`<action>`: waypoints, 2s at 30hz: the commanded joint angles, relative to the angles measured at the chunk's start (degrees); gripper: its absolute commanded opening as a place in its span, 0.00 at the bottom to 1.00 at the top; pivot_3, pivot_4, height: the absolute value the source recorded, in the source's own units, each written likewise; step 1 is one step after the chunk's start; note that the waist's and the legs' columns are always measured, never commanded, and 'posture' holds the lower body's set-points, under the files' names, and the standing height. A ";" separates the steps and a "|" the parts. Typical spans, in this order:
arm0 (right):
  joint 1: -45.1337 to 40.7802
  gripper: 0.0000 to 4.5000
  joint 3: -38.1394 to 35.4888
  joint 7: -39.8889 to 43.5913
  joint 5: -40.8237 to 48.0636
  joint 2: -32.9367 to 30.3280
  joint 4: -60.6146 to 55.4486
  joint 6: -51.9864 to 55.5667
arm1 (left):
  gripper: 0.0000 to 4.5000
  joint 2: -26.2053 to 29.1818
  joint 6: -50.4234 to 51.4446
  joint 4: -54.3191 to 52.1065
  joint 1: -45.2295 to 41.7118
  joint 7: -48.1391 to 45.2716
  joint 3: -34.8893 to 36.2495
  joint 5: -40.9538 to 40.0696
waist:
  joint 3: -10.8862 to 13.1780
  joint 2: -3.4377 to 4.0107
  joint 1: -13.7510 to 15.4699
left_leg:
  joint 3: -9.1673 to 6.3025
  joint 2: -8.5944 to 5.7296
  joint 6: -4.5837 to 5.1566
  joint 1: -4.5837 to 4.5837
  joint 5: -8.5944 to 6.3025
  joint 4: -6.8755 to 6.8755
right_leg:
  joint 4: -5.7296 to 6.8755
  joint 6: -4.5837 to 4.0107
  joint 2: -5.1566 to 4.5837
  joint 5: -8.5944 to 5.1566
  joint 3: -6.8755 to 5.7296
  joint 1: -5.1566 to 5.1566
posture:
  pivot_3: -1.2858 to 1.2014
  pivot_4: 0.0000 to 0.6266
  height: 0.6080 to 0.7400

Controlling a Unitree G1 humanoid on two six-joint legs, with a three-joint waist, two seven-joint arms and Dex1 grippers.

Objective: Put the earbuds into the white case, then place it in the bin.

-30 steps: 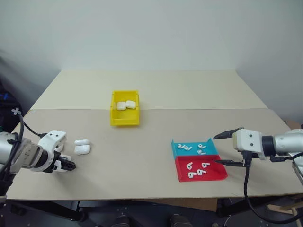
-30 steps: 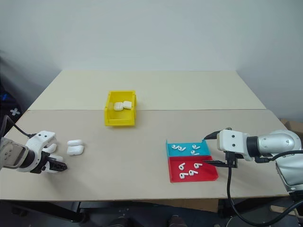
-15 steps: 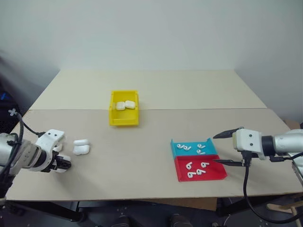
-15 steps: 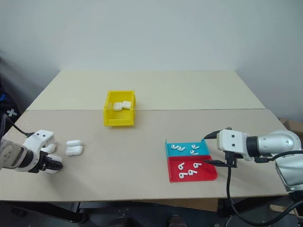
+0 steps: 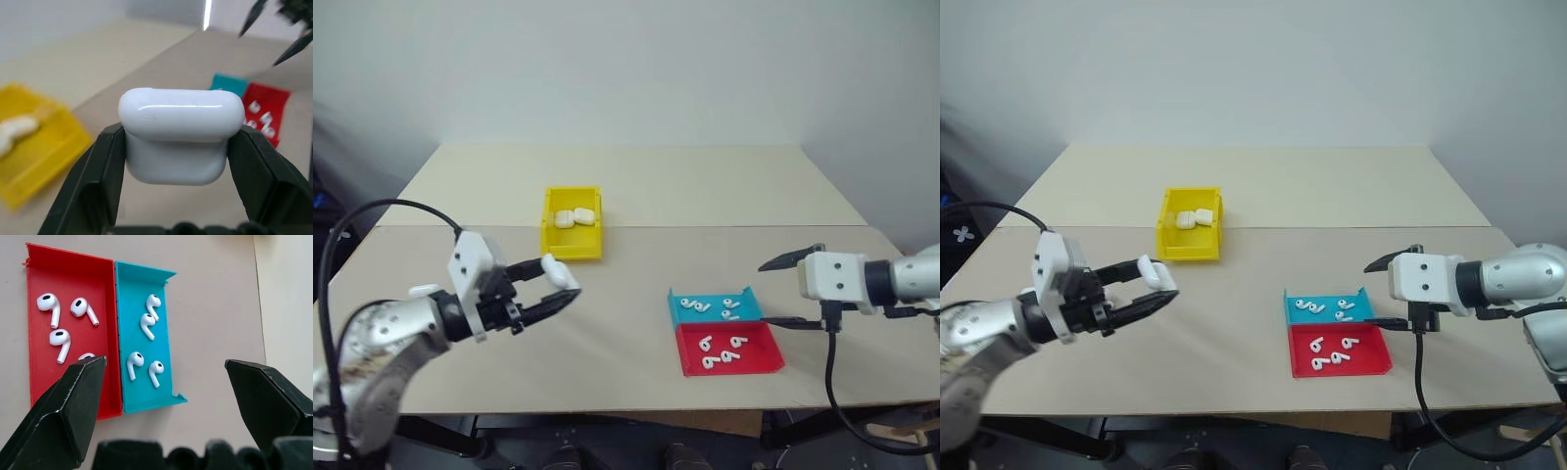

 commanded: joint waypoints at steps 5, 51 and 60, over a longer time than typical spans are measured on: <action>0.34 1.00 -0.68 0.93 0.82 -1.90 -8.15 1.95 | 0.62 -6.84 -21.12 14.37 -1.15 -9.87 -7.13 3.21 | -0.02 0.00 -0.01 | 0.00 0.00 0.01 -0.07 0.00 0.05 | -0.01 0.21 0.00 -0.10 0.01 -0.03 | 0.52 0.24 1.00; -10.33 0.48 25.49 5.61 -21.89 4.51 -3.51 5.13 | 0.62 -4.33 -33.99 19.37 2.18 -15.90 -13.46 4.01 | -0.03 0.02 -0.16 | 0.01 0.04 0.01 -0.09 0.00 0.04 | -0.03 0.18 0.00 -0.33 -0.01 -0.10 | 0.52 0.24 1.00; -12.97 0.48 27.70 7.63 -25.98 7.46 -0.89 3.26 | 0.62 -2.88 -32.93 18.50 2.76 -15.27 -13.99 3.99 | -0.03 0.02 -0.18 | 0.01 0.04 0.01 -0.10 -0.01 0.02 | -0.03 0.37 0.01 -0.21 -0.02 -0.12 | 0.52 0.24 1.00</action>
